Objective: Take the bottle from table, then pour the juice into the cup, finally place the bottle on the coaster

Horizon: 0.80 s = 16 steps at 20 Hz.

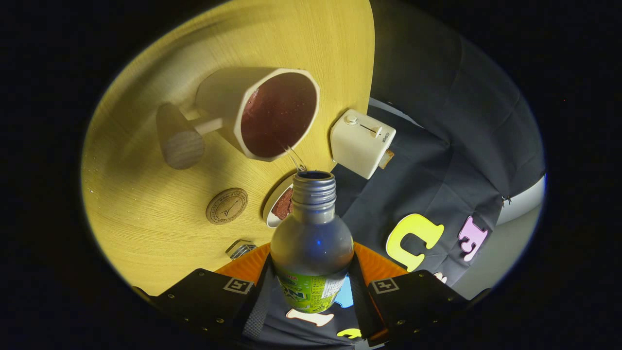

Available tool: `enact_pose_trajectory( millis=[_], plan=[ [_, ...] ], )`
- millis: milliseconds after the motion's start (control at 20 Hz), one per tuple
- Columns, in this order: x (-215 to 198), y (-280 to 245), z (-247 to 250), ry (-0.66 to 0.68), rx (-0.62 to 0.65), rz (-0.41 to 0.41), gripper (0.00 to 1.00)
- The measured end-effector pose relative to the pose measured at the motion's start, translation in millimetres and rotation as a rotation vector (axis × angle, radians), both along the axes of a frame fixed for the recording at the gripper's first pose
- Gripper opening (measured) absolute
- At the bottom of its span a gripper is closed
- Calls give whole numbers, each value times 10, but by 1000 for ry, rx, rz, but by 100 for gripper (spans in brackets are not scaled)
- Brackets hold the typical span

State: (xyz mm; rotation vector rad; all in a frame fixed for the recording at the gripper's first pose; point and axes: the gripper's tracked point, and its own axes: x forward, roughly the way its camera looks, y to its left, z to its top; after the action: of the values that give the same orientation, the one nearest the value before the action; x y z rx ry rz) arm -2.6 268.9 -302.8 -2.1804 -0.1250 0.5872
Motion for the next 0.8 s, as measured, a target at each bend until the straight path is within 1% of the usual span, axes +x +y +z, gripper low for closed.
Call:
enact_pose_trajectory(
  millis=[250, 800],
  plan=[
    [2, -23, -63, 8, -23, -11, 73],
    [-37, 35, -84, 5, -47, 17, 73]
  ],
)
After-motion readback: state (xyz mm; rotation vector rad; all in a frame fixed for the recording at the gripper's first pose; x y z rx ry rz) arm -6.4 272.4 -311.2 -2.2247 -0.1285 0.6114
